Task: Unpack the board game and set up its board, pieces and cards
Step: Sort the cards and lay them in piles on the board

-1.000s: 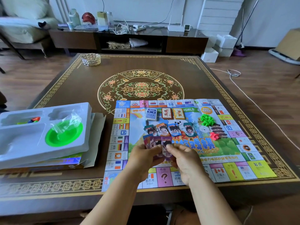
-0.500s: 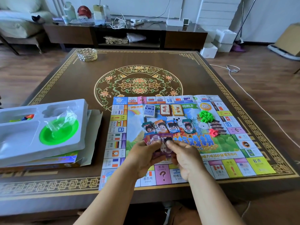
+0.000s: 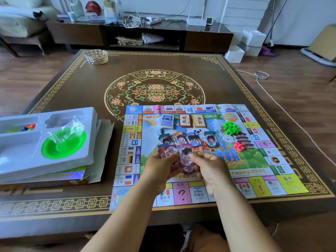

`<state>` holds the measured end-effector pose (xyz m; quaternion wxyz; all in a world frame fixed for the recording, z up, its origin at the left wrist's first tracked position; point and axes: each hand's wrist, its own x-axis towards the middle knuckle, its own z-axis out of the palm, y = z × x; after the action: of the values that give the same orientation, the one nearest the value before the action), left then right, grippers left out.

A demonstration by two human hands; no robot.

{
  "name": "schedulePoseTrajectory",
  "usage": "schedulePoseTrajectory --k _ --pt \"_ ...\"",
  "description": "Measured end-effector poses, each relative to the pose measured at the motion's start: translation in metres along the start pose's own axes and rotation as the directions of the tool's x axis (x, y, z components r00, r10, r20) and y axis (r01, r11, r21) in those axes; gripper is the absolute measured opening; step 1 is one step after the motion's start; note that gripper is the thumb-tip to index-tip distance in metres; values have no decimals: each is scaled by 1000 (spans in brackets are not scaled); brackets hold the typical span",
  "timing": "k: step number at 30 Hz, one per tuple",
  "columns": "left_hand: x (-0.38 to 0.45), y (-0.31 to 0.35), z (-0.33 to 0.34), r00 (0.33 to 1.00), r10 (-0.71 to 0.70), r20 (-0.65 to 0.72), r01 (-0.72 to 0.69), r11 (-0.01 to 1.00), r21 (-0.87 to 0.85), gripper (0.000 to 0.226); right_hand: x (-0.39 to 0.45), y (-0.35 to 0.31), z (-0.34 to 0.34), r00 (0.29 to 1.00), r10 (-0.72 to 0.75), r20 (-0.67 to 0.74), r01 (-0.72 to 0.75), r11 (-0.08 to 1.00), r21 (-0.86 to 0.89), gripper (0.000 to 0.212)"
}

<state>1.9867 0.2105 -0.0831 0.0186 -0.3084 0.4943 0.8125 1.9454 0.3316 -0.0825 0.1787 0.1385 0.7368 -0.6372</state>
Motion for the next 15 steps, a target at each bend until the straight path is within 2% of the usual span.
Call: schedulePoseTrajectory --k 3,6,10,15 --pt "2 3 -9 999 1 -41 -1 1000 -4 19 11 -6 -5 994 -94 -56 80 974 -211 8" --pt "3 5 -15 998 -5 -68 3 1000 -24 12 19 -4 -2 991 -132 -7 116 892 -437 9" --pt "1 4 -18 998 -12 -59 11 1000 -28 10 27 1 7 991 -137 0 107 778 -620 24" --pt "1 5 -19 999 -26 -45 25 999 -32 11 29 8 15 979 -196 -59 80 634 -769 15"
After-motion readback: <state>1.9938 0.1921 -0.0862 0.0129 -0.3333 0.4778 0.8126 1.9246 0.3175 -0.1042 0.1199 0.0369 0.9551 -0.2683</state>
